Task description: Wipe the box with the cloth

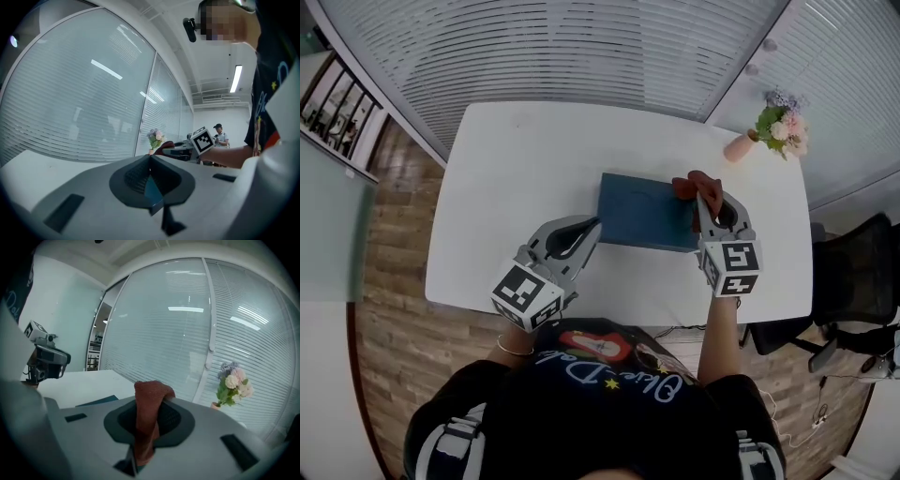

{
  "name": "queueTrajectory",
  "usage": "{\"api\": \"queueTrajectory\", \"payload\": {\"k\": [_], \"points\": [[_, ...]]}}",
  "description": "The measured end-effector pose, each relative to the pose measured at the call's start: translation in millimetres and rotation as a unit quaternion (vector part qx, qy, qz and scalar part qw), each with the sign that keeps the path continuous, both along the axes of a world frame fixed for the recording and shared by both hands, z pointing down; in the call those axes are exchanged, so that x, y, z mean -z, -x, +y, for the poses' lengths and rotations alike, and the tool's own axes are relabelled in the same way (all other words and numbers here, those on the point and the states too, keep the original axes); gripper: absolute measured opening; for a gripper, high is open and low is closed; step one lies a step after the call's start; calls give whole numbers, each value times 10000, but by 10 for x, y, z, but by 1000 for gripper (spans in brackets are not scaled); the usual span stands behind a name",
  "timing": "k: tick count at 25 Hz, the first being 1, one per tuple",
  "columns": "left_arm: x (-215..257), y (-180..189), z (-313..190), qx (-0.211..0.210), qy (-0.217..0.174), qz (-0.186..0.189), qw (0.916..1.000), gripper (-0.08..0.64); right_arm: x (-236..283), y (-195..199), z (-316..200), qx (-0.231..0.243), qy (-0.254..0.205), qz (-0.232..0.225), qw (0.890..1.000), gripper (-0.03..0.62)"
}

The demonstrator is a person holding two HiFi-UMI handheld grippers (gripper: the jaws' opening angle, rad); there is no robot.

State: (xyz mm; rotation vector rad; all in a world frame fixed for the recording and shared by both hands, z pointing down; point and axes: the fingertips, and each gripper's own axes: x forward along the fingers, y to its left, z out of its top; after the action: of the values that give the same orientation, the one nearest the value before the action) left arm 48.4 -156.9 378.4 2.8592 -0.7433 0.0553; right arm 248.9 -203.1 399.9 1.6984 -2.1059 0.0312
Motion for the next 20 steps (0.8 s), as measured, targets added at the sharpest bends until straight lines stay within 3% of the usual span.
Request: {"api": "queueTrajectory", "payload": {"k": [6, 12, 16, 20], "points": [[-22, 257, -33, 394, 25, -55, 9992, 3, 127, 736, -165, 917, -160, -428, 9947, 38], [-50, 555, -30, 799, 63, -96, 9967, 3, 34, 1593, -208, 1978, -17, -479, 9791, 38], [-34, 718, -51, 968, 58, -103, 9952, 3, -57, 1922, -171, 2332, 136, -471, 9712, 38], [-28, 734, -46, 955, 49, -95, 9954, 3, -220, 1956, -136, 2345, 385, -419, 9705, 38]]}}
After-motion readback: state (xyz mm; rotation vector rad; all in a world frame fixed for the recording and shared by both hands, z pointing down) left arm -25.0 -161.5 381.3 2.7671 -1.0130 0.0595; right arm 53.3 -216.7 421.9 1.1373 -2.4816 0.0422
